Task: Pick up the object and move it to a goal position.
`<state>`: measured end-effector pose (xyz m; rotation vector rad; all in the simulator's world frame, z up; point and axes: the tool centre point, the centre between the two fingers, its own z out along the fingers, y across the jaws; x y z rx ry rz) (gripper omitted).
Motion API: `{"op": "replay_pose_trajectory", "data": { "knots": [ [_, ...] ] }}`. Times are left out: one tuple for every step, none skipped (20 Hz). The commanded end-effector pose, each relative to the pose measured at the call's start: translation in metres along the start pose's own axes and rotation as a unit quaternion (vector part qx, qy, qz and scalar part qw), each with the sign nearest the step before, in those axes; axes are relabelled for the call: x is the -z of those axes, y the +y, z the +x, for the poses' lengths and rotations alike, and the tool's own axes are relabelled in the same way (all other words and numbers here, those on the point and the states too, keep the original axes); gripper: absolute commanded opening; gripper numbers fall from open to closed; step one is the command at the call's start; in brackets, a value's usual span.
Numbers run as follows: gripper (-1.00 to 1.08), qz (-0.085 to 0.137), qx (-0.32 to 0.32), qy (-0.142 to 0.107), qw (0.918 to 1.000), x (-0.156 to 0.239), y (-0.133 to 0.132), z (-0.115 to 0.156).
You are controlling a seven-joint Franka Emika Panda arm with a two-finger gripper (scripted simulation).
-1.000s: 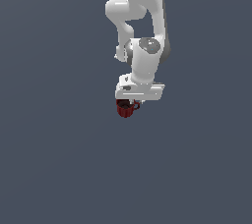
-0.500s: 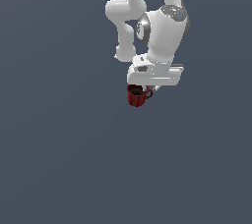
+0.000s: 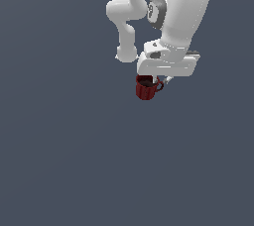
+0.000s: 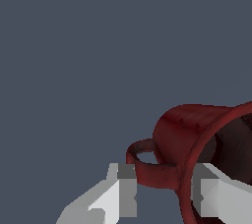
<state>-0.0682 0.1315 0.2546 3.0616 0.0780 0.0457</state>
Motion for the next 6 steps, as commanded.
{"op": "replay_pose_trajectory", "data": {
  "knots": [
    [-1.00, 0.000, 0.000, 0.001, 1.0000, 0.0069, -0.0028, 0.0008],
    [-1.00, 0.000, 0.000, 0.001, 1.0000, 0.0078, -0.0033, 0.0011],
    [-1.00, 0.000, -0.001, 0.001, 1.0000, 0.0081, -0.0032, 0.0014],
    [-1.00, 0.000, -0.001, 0.001, 1.0000, 0.0080, -0.0032, 0.0017],
    [-1.00, 0.000, -0.001, 0.001, 1.0000, 0.0074, -0.0030, 0.0020],
    [-1.00, 0.000, -0.001, 0.001, 1.0000, 0.0071, -0.0029, 0.0021]
  ]
}}
